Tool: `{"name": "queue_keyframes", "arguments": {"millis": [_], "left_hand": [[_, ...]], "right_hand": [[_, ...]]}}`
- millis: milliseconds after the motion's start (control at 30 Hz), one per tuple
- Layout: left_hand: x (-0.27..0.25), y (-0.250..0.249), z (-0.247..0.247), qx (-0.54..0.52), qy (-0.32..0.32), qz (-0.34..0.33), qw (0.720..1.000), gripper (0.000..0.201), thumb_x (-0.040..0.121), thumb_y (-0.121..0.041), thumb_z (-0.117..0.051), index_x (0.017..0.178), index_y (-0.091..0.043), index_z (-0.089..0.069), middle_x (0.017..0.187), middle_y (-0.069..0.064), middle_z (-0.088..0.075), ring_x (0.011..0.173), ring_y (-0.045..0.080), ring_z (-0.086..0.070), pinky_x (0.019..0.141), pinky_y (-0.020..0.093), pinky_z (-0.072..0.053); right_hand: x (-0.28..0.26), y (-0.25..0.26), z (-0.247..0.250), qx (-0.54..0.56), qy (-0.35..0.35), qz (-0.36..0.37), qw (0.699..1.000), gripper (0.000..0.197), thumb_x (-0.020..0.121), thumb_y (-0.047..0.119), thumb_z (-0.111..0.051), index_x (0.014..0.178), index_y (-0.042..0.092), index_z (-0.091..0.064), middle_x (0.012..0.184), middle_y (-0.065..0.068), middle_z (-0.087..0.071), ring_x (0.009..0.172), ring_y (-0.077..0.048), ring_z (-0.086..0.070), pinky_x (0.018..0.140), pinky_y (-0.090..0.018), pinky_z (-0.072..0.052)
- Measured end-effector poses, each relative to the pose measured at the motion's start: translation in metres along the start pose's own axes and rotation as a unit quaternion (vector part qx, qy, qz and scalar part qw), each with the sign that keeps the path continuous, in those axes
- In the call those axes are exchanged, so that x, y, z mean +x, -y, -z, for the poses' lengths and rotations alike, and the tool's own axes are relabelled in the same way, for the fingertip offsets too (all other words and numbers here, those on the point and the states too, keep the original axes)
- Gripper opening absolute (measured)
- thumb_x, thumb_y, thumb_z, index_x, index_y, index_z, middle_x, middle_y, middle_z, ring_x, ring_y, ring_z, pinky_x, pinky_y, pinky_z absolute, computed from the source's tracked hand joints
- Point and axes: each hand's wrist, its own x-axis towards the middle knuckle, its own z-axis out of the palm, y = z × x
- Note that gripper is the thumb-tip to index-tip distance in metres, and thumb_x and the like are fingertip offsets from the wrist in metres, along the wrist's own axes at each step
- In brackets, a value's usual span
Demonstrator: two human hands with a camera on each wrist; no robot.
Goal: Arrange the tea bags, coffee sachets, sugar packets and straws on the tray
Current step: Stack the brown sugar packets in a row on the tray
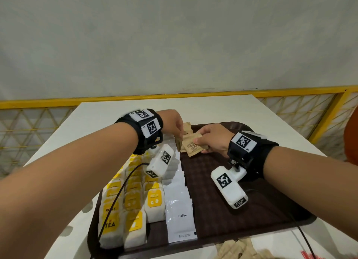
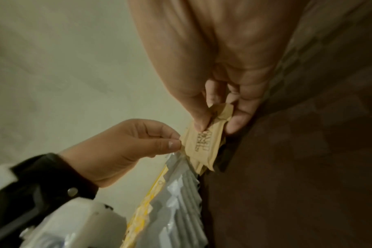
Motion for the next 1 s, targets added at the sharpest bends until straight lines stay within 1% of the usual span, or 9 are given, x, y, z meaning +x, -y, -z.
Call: {"name": "queue_keyframes", "arguments": {"millis": [100,267,367,433,533,667,733,867,1000], "left_hand": [[0.006,-0.003,-0.002,0.028,0.003,0.015,1.000,0.015,0.086,-0.024,-0.068,0.095,-0.013,-0.073,0.086,-0.004,-0.065,0.077,0.007,-0.054,0.056,0.015,-0.036],[0.013,-0.008,-0.003,0.070,-0.013,0.043,0.997,0.019,0.086,-0.022,-0.068,0.102,-0.013,-0.074,0.102,0.000,-0.070,0.085,0.010,-0.055,0.052,0.018,-0.030],[0.015,-0.010,-0.004,0.100,-0.025,0.055,0.993,0.021,0.085,-0.024,-0.070,0.102,-0.013,-0.073,0.102,0.000,-0.070,0.084,0.012,-0.056,0.053,0.021,-0.030],[0.017,-0.010,-0.007,0.113,-0.015,0.067,0.991,0.023,0.084,-0.025,-0.071,0.101,-0.011,-0.073,0.103,0.002,-0.071,0.088,0.016,-0.060,0.063,0.024,-0.039],[0.023,-0.009,-0.011,0.121,0.004,0.082,0.989,0.025,0.085,-0.024,-0.069,0.102,-0.006,-0.071,0.104,0.007,-0.070,0.092,0.021,-0.063,0.078,0.030,-0.048],[0.025,-0.007,-0.010,0.129,-0.009,0.092,0.987,0.021,0.087,-0.022,-0.065,0.099,-0.006,-0.069,0.090,0.005,-0.064,0.079,0.021,-0.056,0.073,0.030,-0.047],[0.026,-0.005,-0.009,0.118,-0.014,0.096,0.988,0.020,0.085,-0.021,-0.066,0.097,-0.006,-0.071,0.091,0.005,-0.067,0.081,0.022,-0.060,0.076,0.031,-0.050],[0.023,-0.003,-0.002,0.083,-0.025,0.088,0.992,0.020,0.084,-0.019,-0.069,0.098,-0.005,-0.072,0.102,0.006,-0.070,0.096,0.022,-0.065,0.080,0.030,-0.051],[0.018,0.000,0.005,0.043,-0.016,0.073,0.996,0.019,0.083,-0.019,-0.072,0.095,-0.005,-0.072,0.092,0.003,-0.066,0.084,0.016,-0.058,0.074,0.026,-0.046]], "right_hand": [[0.000,-0.002,0.002,-0.025,-0.003,0.011,1.000,0.009,0.087,0.001,-0.066,0.089,0.009,-0.061,0.105,-0.020,-0.069,0.093,-0.026,-0.069,0.083,-0.038,-0.057],[0.001,-0.002,0.002,-0.095,-0.007,0.015,0.995,0.006,0.086,0.007,-0.070,0.087,0.006,-0.064,0.101,-0.018,-0.072,0.095,-0.026,-0.070,0.084,-0.038,-0.058],[0.003,0.000,0.001,-0.110,-0.003,0.011,0.994,0.014,0.085,0.007,-0.071,0.096,0.001,-0.064,0.101,-0.019,-0.071,0.095,-0.026,-0.070,0.083,-0.037,-0.058],[0.004,0.000,0.001,-0.116,-0.005,0.008,0.993,0.019,0.084,0.007,-0.072,0.100,-0.001,-0.063,0.101,-0.019,-0.071,0.094,-0.026,-0.070,0.082,-0.037,-0.058],[0.005,0.000,0.000,-0.129,-0.010,0.015,0.992,0.013,0.082,0.007,-0.074,0.089,0.004,-0.063,0.099,-0.019,-0.072,0.092,-0.026,-0.071,0.082,-0.038,-0.059],[0.005,0.000,-0.002,-0.153,-0.036,0.036,0.987,0.012,0.079,0.012,-0.077,0.080,0.010,-0.066,0.093,-0.014,-0.073,0.089,-0.027,-0.071,0.083,-0.041,-0.058],[0.006,0.002,-0.003,-0.176,-0.053,0.050,0.982,0.012,0.076,0.016,-0.080,0.079,0.012,-0.069,0.090,-0.010,-0.073,0.089,-0.026,-0.070,0.085,-0.041,-0.057],[0.007,0.004,-0.003,-0.185,-0.060,0.057,0.979,0.014,0.075,0.017,-0.081,0.072,0.017,-0.067,0.085,-0.004,-0.072,0.087,-0.022,-0.069,0.085,-0.038,-0.056],[0.007,0.003,-0.003,-0.186,-0.066,0.055,0.979,0.018,0.075,0.018,-0.081,0.070,0.019,-0.064,0.080,-0.002,-0.068,0.084,-0.021,-0.067,0.085,-0.037,-0.055]]}}
